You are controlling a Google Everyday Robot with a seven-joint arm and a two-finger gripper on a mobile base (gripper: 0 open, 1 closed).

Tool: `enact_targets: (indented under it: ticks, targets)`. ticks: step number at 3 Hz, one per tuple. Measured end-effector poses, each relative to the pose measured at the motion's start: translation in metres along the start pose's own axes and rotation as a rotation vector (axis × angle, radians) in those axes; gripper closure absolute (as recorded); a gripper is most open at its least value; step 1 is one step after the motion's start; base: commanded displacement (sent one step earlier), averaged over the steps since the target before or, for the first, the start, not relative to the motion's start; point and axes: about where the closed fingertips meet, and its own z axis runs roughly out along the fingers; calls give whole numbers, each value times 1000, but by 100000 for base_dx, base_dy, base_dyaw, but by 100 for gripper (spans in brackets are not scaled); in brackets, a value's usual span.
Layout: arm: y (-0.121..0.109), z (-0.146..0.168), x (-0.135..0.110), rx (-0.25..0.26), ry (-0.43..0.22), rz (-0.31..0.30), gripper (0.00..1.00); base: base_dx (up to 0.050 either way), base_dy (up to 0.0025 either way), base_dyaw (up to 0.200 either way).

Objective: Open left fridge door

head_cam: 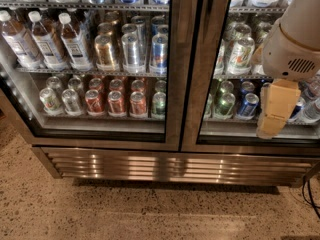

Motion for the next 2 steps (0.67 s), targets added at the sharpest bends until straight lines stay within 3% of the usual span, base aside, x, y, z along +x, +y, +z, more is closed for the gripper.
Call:
enact_targets:
  ticks: [1, 2]
  targets:
    - [0, -1, 1, -18, -82, -19, 0, 0, 0, 0]
    - [-9, 0, 24, -37, -255, -31, 0, 0, 0, 0]
